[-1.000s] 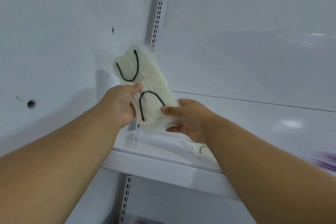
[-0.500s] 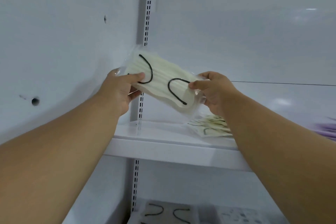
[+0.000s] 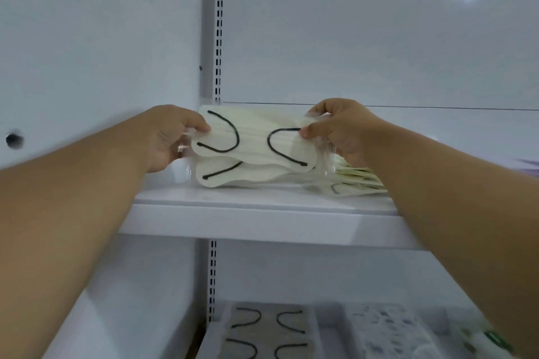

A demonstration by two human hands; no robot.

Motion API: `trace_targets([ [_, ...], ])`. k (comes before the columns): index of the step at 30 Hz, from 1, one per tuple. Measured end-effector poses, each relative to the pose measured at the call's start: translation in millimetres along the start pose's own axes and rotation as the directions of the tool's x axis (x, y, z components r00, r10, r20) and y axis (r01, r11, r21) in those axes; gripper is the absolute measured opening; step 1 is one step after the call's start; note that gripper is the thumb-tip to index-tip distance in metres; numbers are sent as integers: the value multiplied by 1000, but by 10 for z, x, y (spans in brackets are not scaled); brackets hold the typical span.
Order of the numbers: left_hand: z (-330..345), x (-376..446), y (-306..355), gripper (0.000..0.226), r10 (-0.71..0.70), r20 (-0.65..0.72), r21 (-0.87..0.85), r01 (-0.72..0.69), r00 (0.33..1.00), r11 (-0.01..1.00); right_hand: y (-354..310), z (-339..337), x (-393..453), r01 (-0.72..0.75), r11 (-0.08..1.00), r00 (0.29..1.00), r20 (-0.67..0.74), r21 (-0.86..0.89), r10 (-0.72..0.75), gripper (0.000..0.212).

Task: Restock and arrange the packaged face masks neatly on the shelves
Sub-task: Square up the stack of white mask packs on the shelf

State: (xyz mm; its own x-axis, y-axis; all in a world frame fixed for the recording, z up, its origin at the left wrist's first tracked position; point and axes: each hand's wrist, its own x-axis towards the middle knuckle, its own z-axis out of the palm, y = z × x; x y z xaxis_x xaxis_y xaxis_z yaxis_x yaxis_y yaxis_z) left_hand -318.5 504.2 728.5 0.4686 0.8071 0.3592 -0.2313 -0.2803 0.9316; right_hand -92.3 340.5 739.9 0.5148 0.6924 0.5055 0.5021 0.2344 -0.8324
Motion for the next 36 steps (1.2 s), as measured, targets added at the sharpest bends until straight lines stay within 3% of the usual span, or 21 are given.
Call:
trace_targets([
  [3, 0, -52, -22, 22, -86, 66, 46, 83, 994, 996, 11, 20, -16, -26, 999, 1000, 9, 34, 26, 38],
  [7, 14, -152, -5, 24, -101, 160, 77, 90, 982, 993, 5, 10, -103, -186, 981, 980, 81, 49, 182, 58],
  [11, -59, -200, -43, 57, -126, 167, 231, 85, 978, 969, 8, -33, -181, -380, 919, 899, 276, 104, 340, 50],
  [13, -64, -264, -26, 55, -159, 167, 319, 99, 973, 942, 28, -39, -193, -427, 899, 864, 337, 96, 374, 57],
  [16, -74, -254, 13, 34, -117, 124, 353, 66, 985, 933, 11, -9, -180, -396, 915, 882, 310, 77, 355, 63],
  [19, -92, -150, 70, 35, -11, 32, 280, 2, 999, 960, -10, 58, -162, -353, 924, 904, 308, 144, 297, 37],
  [21, -61, -125, 119, 32, 18, -12, 260, -14, 1000, 965, 6, 107, -157, -381, 916, 888, 326, 126, 325, 35],
  [25, 49, -107, 136, 30, -5, 0, 369, 4, 1000, 929, 65, 107, -119, -463, 886, 845, 298, -6, 444, 41],
  [31, 428, -100, 151, 12, -49, 39, 434, 27, 998, 900, 90, -96, -46, -492, 833, 846, 86, -255, 526, 31],
  [33, 503, -65, 132, 18, -64, 57, 413, 35, 996, 910, 94, -170, -39, -486, 842, 858, 53, -234, 510, 35],
  [36, 483, 15, 84, 35, -52, 45, 301, 37, 998, 953, 88, -244, 5, -368, 928, 929, 22, -66, 370, 25],
])
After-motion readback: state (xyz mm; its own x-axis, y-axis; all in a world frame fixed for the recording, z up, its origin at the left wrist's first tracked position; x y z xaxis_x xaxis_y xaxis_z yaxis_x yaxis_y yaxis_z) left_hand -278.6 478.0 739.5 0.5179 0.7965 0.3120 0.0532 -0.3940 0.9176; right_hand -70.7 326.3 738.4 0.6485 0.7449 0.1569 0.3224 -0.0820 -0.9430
